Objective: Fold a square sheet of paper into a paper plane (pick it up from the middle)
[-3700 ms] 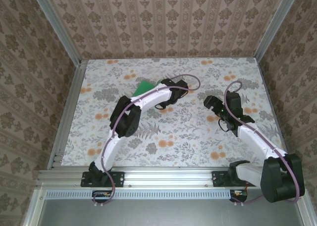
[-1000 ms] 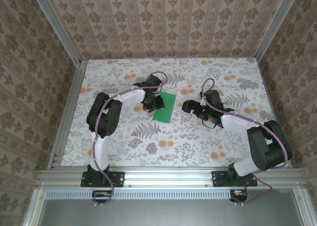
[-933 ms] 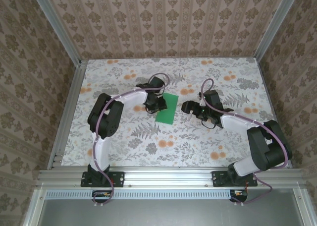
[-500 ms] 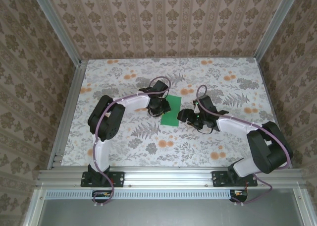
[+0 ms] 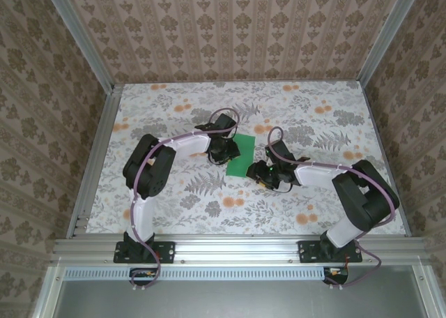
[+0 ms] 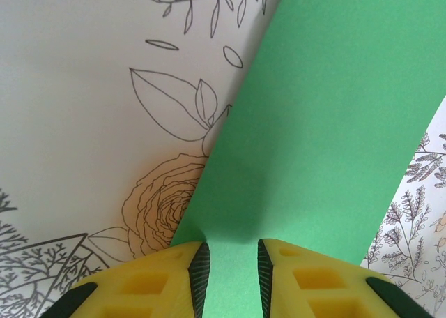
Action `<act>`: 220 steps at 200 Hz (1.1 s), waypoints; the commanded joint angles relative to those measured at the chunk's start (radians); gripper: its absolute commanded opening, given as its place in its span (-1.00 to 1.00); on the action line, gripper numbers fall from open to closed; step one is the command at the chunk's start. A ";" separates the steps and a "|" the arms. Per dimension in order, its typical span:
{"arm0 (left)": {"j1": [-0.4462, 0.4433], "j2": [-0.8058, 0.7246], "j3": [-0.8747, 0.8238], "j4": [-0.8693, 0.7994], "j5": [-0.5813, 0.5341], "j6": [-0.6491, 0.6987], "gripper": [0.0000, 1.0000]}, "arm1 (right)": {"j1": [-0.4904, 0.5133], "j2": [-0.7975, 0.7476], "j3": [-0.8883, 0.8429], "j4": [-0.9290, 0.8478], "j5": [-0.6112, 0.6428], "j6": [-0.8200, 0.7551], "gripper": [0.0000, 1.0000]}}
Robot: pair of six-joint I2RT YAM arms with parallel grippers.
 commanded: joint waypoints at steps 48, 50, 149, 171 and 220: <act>0.004 0.038 -0.048 -0.069 0.002 -0.013 -0.42 | 0.012 0.060 0.057 0.028 -0.010 0.022 -0.18; 0.003 0.038 -0.048 -0.069 0.003 -0.012 -0.42 | 0.012 0.062 0.058 0.026 -0.009 0.021 -0.18; 0.005 0.037 -0.052 -0.067 0.007 -0.010 -0.42 | 0.012 0.110 0.076 0.081 -0.036 0.030 -0.30; 0.006 0.032 -0.057 -0.066 0.007 -0.010 -0.43 | 0.012 0.116 0.068 0.115 -0.037 0.041 -0.33; 0.007 0.022 -0.065 -0.063 0.004 -0.007 -0.43 | 0.011 0.112 0.054 0.163 -0.025 0.060 -0.38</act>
